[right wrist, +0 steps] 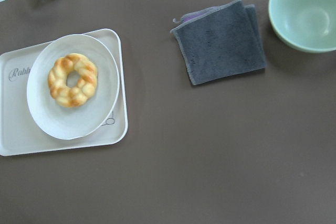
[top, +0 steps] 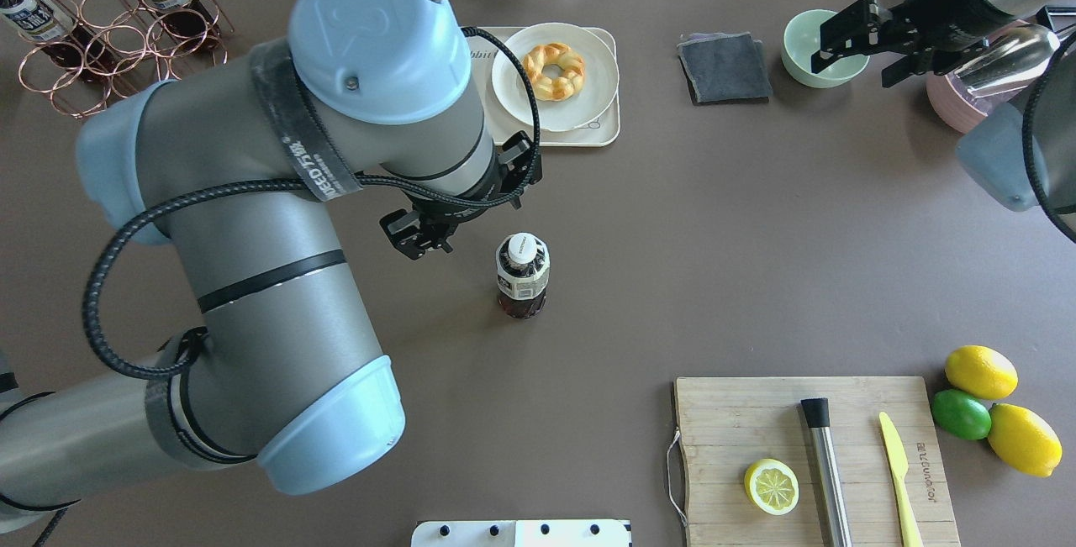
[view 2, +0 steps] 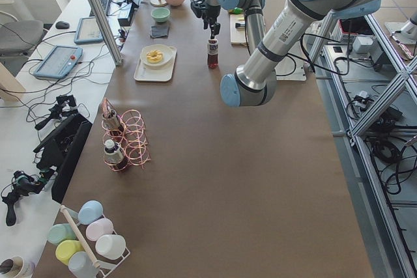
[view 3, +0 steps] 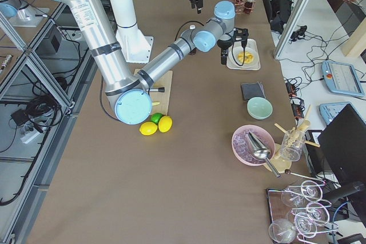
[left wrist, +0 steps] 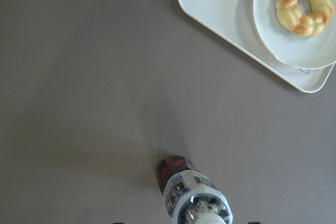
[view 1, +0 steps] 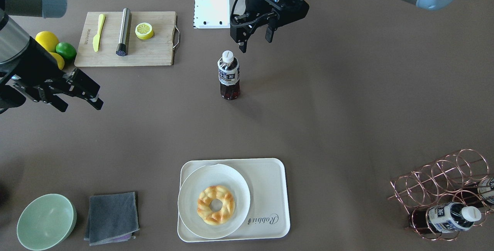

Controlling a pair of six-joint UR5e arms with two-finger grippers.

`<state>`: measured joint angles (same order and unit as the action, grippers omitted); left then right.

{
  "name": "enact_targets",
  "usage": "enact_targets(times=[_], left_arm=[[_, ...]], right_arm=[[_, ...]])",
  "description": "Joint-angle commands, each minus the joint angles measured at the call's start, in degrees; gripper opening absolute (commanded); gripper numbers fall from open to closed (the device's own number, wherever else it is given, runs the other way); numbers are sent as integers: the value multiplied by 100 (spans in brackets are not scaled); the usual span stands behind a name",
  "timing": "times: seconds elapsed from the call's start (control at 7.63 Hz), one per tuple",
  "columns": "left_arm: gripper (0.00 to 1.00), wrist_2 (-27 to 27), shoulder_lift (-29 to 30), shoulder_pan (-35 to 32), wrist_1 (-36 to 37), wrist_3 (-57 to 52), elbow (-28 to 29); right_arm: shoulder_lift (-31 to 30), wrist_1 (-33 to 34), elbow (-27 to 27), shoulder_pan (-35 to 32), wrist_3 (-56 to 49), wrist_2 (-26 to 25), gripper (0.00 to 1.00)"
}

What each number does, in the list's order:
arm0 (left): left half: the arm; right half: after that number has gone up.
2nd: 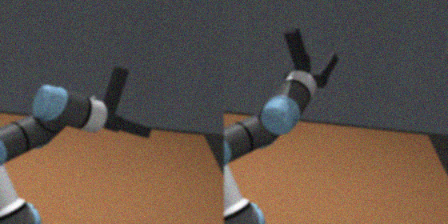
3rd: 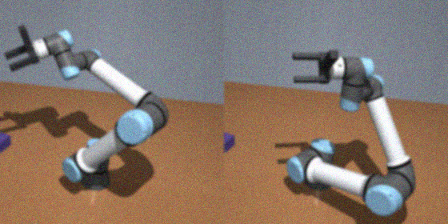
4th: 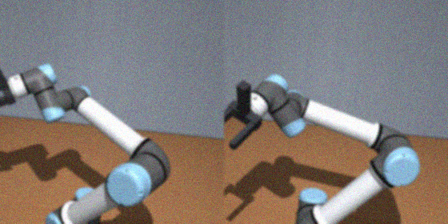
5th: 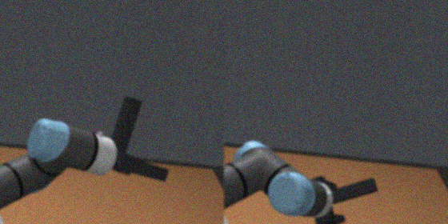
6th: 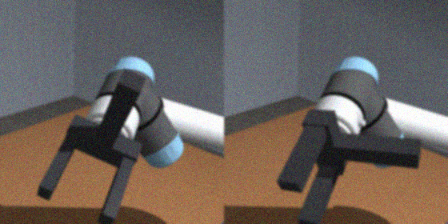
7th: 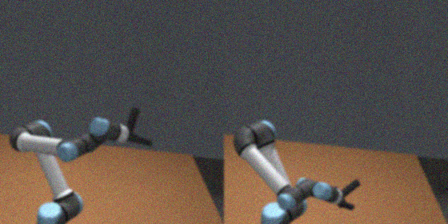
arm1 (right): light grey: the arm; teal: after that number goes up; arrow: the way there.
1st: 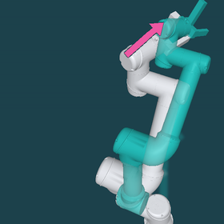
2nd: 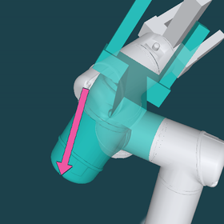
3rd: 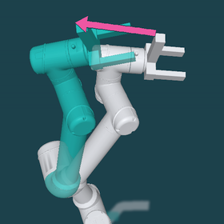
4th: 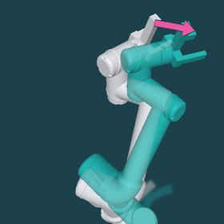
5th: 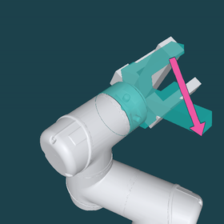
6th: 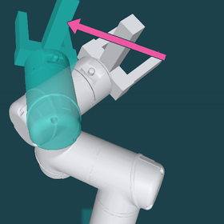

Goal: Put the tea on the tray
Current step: 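Withdraw the left arm toward the rack while the right gripper reaches the bottle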

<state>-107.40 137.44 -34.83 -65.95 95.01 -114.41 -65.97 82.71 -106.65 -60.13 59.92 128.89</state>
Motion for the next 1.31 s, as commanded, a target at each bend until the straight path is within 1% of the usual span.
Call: enact_targets(times=[0.0,0.13,0.26,0.39,0.52,0.66,0.79,0.92,1.05,1.18], left_arm=[[83,-236,-707,-741,39,-1768,-258],[83,-446,-997,-1127,30,-2680,-266],[83,-805,-1287,-1653,30,-3724,-240],[83,-1105,-1655,-2198,21,-4901,-170],[83,-1360,-1946,-2769,-5,-6079,65],[83,-1554,-2088,-3166,-5,-6900,268],[83,-1582,-2203,-3379,-31,-7378,418],[83,-1591,-2352,-3573,-75,-7791,576],[83,-1756,-2658,-3792,-441,-8135,760],[83,-1958,-2983,-3925,-1036,-8217,945]], right_arm=[[732,287,-224,974,1825,-671,98],[1118,837,-407,1360,2256,-925,98],[1443,1435,-627,1851,2521,-1327,98],[1699,1858,-777,2352,2863,-1827,98],[1797,2019,-883,2679,2971,-1972,98],[1833,2038,-901,2943,3277,-2138,96],[1860,2047,-884,3224,3376,-2419,94],[1869,2064,-849,3444,3377,-2552,94],[2051,2256,-770,3507,3368,-2571,93],[2271,2597,-630,3525,3324,-2579,91]])
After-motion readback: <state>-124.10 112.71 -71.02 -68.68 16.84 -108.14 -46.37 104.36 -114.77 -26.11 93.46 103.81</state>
